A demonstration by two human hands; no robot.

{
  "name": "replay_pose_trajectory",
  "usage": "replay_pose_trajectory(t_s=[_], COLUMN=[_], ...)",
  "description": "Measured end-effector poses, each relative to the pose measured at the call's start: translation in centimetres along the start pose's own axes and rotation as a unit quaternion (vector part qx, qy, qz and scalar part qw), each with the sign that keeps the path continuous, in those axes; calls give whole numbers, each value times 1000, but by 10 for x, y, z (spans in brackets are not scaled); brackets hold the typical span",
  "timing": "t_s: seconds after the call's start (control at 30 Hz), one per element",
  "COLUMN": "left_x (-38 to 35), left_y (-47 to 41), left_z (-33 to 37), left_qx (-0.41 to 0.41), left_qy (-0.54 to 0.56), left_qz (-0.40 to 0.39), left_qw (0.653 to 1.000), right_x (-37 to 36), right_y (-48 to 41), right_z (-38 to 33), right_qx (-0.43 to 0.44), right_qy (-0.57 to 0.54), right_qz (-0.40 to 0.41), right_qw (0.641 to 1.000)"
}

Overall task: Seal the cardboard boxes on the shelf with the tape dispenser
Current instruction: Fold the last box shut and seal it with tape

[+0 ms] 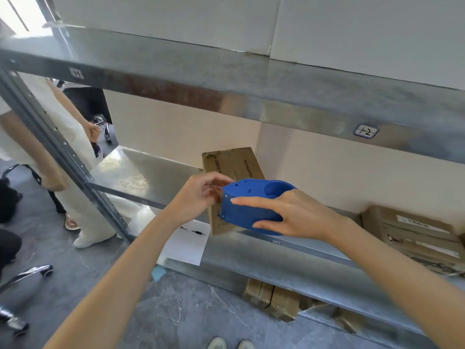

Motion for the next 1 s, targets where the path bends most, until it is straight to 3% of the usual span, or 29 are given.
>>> replay_pose_trajectory(t_s=[0.33, 0.4, 0.57, 0.73, 0.9, 1.0], left_x=[-8, -10, -9, 3, 5, 29], left_y=[-4, -5, -6, -4, 10, 40], left_z=[0, 2, 4, 2, 8, -16], left_qx=[-4, -10, -17, 0, -8, 41], left_qy=[-89, -72, 106, -12, 12, 27], left_qz=[0, -2, 25, 74, 118, 156], left_qw=[996, 997, 994, 997, 993, 986], right_x=[-5, -3, 7, 8, 10, 4], right_y=[2, 3, 5, 7, 15, 32], right_z=[-7, -8, -4, 2, 6, 22], right_qx=[23, 27, 28, 8, 13, -10], right_qy=[8, 5, -2, -21, -50, -61], right_qz=[-7, -4, 15, 18, 37, 28], right_qw=[1000, 1000, 999, 1000, 998, 998])
Point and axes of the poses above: each hand's wrist, its own y-axis away from the middle knuckle, its own x-axis out of the back of the hand, z = x × y, the point moved 6 cm from there along -y, towards the middle knuckle, and after that the axes turned 15 degrees about -z, right-handed, at the moved point
